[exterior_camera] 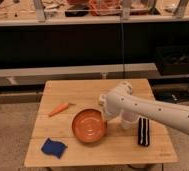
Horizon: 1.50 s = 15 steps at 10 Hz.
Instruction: Drag the ceramic bowl in a circle
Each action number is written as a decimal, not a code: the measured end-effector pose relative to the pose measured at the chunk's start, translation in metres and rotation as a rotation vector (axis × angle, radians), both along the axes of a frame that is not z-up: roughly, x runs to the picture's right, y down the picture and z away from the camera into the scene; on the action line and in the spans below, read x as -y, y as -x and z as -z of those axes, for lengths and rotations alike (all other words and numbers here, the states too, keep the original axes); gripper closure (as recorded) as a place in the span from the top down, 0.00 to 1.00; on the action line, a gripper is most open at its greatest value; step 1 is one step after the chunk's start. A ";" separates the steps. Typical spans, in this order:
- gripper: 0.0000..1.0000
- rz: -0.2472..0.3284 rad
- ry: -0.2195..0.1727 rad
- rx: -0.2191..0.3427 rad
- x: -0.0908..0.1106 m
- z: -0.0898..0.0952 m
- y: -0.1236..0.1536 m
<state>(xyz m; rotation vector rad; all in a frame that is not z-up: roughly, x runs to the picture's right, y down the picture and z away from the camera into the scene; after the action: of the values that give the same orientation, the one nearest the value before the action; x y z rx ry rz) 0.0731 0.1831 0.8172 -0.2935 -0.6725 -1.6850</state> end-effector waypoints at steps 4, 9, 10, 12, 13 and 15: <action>0.01 0.038 -0.014 0.018 -0.001 0.001 0.008; 0.01 0.084 -0.025 0.042 0.002 -0.002 0.026; 0.01 0.089 -0.025 0.043 0.003 -0.001 0.027; 0.01 0.102 -0.028 0.052 0.009 -0.005 0.048; 0.01 0.104 -0.028 0.058 0.010 -0.004 0.056; 0.01 0.121 -0.033 0.058 0.012 -0.006 0.055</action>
<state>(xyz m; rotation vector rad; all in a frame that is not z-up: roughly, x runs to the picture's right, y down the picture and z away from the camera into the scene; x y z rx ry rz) 0.0178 0.1709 0.8231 -0.2666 -0.6802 -1.8244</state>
